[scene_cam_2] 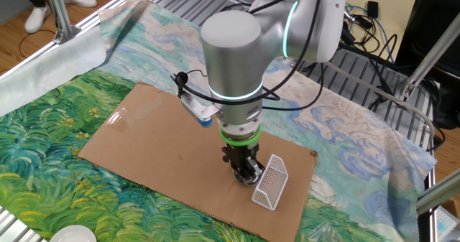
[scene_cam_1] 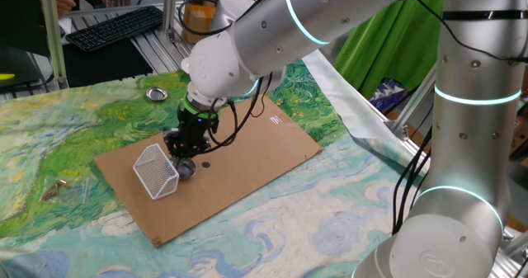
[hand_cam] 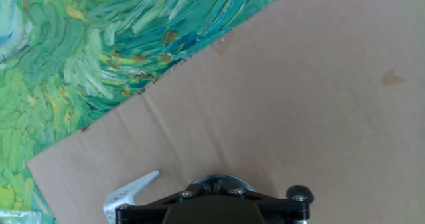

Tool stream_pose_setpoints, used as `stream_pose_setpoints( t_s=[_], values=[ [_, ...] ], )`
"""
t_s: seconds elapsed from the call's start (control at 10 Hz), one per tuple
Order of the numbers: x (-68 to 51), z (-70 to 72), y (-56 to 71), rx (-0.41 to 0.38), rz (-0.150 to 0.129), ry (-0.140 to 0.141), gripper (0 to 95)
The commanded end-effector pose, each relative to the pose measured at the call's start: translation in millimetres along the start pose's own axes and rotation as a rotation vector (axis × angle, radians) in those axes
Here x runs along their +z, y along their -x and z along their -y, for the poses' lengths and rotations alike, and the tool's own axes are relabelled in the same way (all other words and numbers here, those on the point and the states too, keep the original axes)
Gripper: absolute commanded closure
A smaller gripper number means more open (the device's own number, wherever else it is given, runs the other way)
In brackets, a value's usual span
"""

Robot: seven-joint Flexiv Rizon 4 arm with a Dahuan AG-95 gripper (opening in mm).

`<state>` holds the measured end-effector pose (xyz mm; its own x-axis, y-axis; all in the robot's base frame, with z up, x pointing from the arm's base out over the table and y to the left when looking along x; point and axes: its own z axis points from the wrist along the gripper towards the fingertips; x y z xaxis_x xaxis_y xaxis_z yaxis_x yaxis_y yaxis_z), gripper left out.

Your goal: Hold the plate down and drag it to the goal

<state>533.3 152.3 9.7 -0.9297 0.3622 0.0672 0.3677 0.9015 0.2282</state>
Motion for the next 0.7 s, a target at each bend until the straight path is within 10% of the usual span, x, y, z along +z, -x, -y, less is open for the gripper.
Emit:
stream_pose_setpoints(
  t_s=[0.1, 0.7],
  values=[
    [-1.3, -4.0, 1.3, 0.006, -0.003, -0.001, 95.0],
    [-1.8, -1.4, -2.1, -0.022, -0.026, -0.022, 95.0]
  ],
)
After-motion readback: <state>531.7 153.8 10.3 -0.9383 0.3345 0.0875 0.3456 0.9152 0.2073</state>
